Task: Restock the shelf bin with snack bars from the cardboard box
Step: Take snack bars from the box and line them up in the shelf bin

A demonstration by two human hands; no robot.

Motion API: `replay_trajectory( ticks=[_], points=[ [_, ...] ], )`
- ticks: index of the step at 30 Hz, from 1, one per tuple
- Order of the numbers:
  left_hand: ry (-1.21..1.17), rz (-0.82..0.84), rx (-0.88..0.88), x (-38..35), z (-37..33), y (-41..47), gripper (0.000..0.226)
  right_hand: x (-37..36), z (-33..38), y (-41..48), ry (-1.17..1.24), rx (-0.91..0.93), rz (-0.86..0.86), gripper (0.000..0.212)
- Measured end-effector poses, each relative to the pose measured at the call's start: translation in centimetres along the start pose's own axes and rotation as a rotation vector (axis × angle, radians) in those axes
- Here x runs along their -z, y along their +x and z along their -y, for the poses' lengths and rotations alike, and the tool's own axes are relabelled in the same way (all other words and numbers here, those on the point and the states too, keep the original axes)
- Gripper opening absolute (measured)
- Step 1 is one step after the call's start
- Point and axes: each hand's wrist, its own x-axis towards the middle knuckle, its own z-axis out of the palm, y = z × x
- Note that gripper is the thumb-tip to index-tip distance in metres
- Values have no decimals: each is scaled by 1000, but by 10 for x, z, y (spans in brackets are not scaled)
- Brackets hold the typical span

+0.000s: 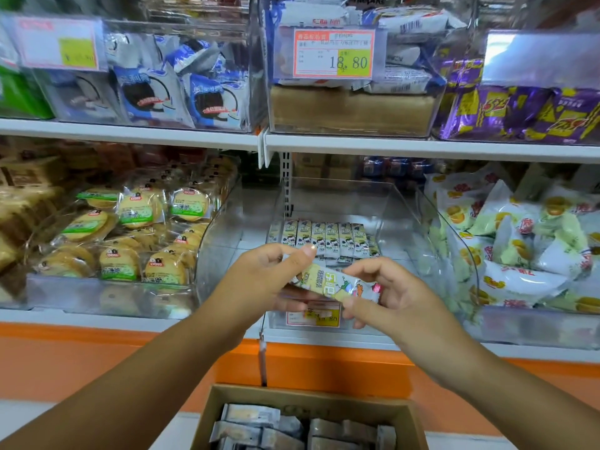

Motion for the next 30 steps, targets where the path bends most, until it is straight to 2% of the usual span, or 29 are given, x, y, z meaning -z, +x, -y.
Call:
replay_trajectory(
  ticks=[2, 5, 9, 13, 18, 21, 24, 26, 28, 30],
  points=[
    [99, 49, -18, 5, -2, -1, 37, 6, 5, 3, -22, -9, -30, 27],
    [227, 212, -23, 6, -1, -3, 29, 14, 9, 10, -34, -15, -55, 38],
    [235, 314, 7, -3, 2, -5, 31, 11, 11, 13, -27, 5, -62, 44],
    [94, 210, 42, -7, 2, -3, 23, 2, 9, 10, -58, 22, -98, 57],
    [-90, 135, 77, -14, 6, -2, 30, -12, -3, -6, -186, 65, -49, 75],
    [-132, 84, 68, -19, 7, 0, 40, -16, -8, -10, -321, 118, -94, 71],
    [-163, 117, 50, -22, 4, 2, 42, -13, -11, -6, -297, 109, -142, 63],
    [-82, 75, -14, -23, 4, 4, 36, -8, -12, 1, -284, 108, -174, 59],
    [237, -126, -207, -18, 8, 10, 28, 1, -11, 12, -287, 65, -196, 56],
    [577, -331, -432, -7, 10, 16, 31, 15, -10, 27, -348, 7, -224, 56]
  ],
)
